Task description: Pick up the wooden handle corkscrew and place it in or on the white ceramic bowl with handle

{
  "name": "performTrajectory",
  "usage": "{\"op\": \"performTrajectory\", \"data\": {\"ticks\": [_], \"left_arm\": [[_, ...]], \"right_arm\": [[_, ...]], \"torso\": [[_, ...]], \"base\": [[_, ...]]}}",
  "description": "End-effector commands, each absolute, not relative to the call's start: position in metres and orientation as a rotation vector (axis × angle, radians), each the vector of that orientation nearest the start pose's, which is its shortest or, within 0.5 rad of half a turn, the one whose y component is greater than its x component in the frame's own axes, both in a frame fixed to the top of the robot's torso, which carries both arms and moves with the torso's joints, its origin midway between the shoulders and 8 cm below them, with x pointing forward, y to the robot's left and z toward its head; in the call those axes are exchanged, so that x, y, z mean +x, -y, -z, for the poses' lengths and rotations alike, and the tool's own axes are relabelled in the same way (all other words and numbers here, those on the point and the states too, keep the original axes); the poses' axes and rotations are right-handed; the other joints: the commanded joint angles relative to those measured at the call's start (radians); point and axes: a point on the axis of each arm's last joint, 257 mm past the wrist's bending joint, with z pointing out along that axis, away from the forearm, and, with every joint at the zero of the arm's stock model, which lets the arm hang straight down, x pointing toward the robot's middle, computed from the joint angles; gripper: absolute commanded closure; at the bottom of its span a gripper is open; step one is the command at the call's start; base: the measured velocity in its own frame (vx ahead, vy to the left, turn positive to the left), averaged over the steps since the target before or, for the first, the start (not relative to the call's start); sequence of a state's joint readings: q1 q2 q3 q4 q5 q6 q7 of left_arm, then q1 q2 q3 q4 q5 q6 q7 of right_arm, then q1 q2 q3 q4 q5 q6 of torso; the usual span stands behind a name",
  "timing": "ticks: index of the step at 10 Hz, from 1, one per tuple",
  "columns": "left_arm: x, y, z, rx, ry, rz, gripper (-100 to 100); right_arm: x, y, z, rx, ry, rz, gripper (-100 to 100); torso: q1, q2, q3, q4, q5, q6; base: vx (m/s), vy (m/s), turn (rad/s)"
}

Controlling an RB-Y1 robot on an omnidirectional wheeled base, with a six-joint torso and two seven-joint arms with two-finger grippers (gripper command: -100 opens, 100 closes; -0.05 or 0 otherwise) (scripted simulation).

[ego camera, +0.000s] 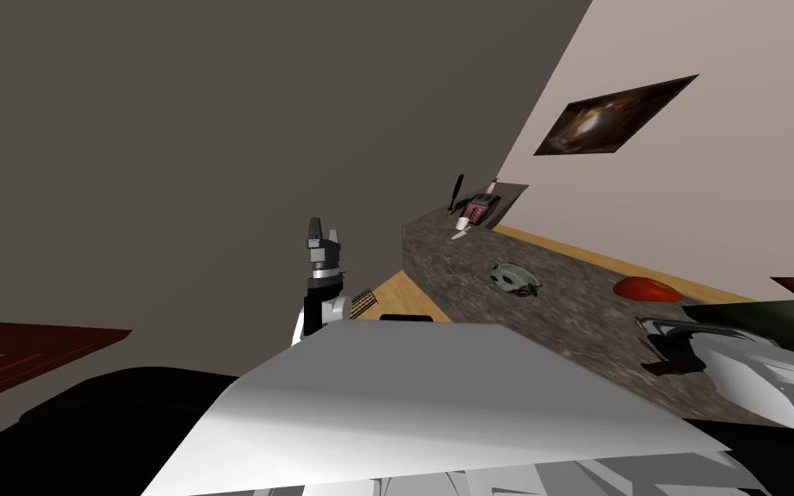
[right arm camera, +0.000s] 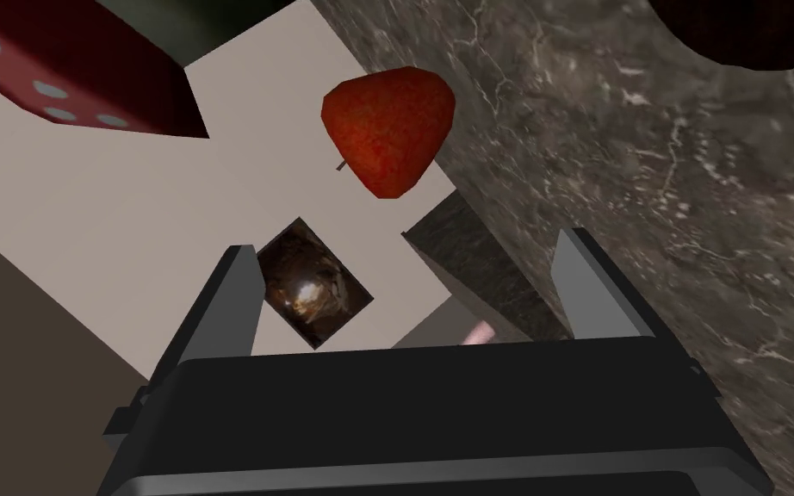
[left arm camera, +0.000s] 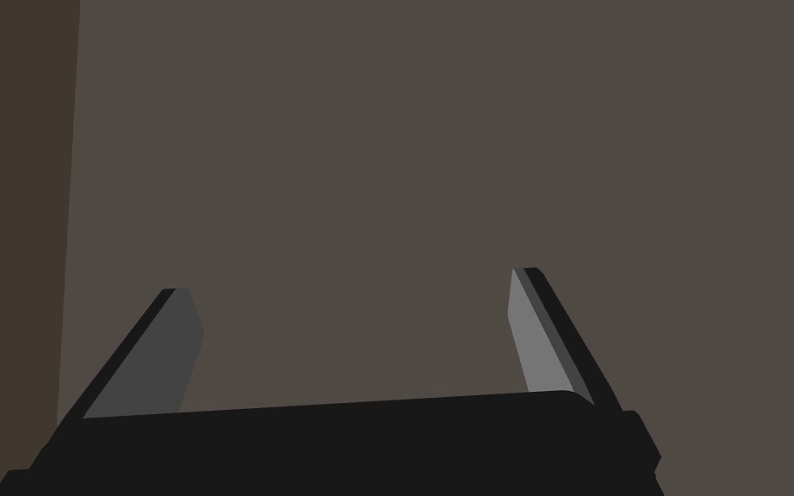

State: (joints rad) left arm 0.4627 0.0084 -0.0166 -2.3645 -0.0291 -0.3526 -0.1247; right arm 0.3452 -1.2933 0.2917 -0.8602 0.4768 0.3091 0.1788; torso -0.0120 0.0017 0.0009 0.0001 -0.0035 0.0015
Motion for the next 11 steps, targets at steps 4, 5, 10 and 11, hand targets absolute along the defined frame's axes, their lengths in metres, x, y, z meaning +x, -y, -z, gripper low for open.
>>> {"op": "performTrajectory", "data": {"ticks": [4, 5, 10, 11], "left_arm": [[0.354, -0.267, -0.046, -0.61, -0.684, 1.189, 0], [0.354, -0.267, -0.046, -0.61, -0.684, 1.189, 0], [0.354, -0.267, -0.046, -0.61, -0.684, 1.189, 0], [0.354, -0.267, -0.046, -0.61, -0.684, 1.189, 0]], "right_arm": [[0.198, 0.87, 0.235, -0.258, -2.315, 1.395, -100], [0.198, 0.87, 0.235, -0.258, -2.315, 1.395, -100], [0.213, 0.839, 0.239, -0.743, -2.333, 1.415, -100], [0.213, 0.83, 0.243, -0.865, -2.335, 1.406, -100]], "torso": [[-0.002, -0.001, -0.001, 0.0, -0.001, 0.0], [-0.002, -0.002, -0.001, 0.0, -0.001, 0.0], [0.0, -0.002, -0.001, -0.001, -0.001, 0.0], [0.002, -0.002, -0.001, 0.0, 0.0, 0.0]], "base": [[-0.013, -0.143, 0.074], [-0.01, -0.092, 0.041], [-0.011, -0.116, 0.068], [-0.023, -0.114, 0.112]]}}
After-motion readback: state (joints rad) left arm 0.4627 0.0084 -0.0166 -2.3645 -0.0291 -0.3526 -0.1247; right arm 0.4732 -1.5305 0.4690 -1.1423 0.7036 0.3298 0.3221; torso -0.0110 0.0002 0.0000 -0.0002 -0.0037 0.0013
